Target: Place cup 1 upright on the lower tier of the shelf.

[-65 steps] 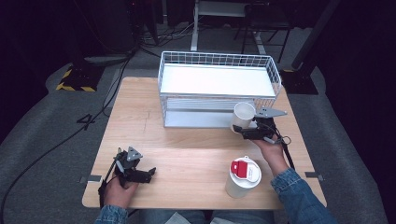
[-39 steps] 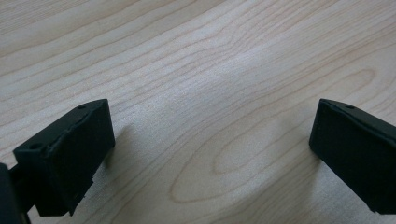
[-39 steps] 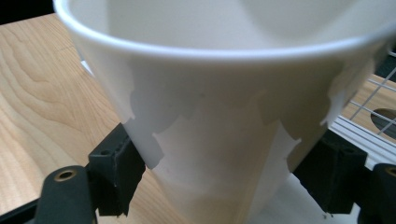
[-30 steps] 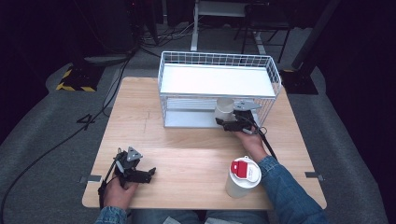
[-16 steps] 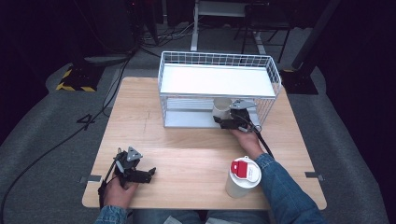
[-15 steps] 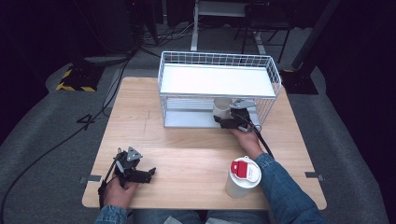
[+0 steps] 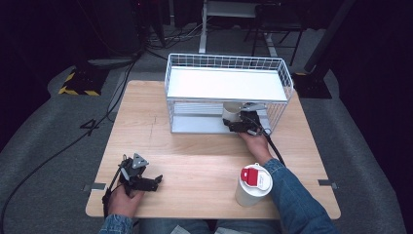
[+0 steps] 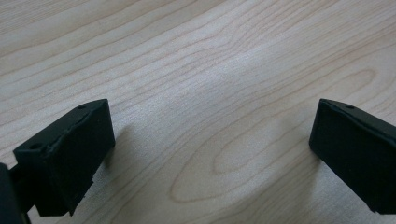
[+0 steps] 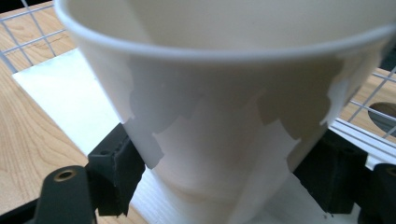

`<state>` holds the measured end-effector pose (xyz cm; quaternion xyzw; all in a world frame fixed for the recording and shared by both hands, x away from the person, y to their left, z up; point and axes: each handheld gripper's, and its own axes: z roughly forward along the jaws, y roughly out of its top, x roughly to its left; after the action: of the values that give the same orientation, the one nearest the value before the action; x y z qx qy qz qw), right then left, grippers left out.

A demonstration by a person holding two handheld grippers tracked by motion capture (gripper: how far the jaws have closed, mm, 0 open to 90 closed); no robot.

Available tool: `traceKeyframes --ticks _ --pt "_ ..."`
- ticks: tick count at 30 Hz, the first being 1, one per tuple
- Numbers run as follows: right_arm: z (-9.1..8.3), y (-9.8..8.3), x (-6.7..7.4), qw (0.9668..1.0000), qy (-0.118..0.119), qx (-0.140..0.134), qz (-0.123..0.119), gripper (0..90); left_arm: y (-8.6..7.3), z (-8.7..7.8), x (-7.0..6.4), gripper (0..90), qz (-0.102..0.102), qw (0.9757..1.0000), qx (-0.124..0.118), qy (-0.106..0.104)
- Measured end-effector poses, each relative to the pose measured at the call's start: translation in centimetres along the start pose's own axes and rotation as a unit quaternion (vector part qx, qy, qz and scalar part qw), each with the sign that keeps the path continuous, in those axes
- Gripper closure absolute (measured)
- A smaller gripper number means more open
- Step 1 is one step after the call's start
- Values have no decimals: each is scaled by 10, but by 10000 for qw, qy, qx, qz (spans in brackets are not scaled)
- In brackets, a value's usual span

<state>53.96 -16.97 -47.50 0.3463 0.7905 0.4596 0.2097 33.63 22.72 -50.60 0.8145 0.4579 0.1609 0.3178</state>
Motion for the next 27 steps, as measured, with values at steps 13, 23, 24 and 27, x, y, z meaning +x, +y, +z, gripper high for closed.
traceKeyframes --ticks 13,23,24,27 --pt "7 -3 -4 9998 -52 124 111 228 0 0 0 6 -5 10000 -1 1" --pt "7 -4 -6 9998 -39 129 171 206 0 0 0 6 1 10000 2 0" --pt "7 -4 -6 9998 -39 129 171 206 0 0 0 6 1 10000 2 0" --pt "7 -4 -6 9996 -21 101 264 146 0 0 0 6 -4 10000 -1 1"
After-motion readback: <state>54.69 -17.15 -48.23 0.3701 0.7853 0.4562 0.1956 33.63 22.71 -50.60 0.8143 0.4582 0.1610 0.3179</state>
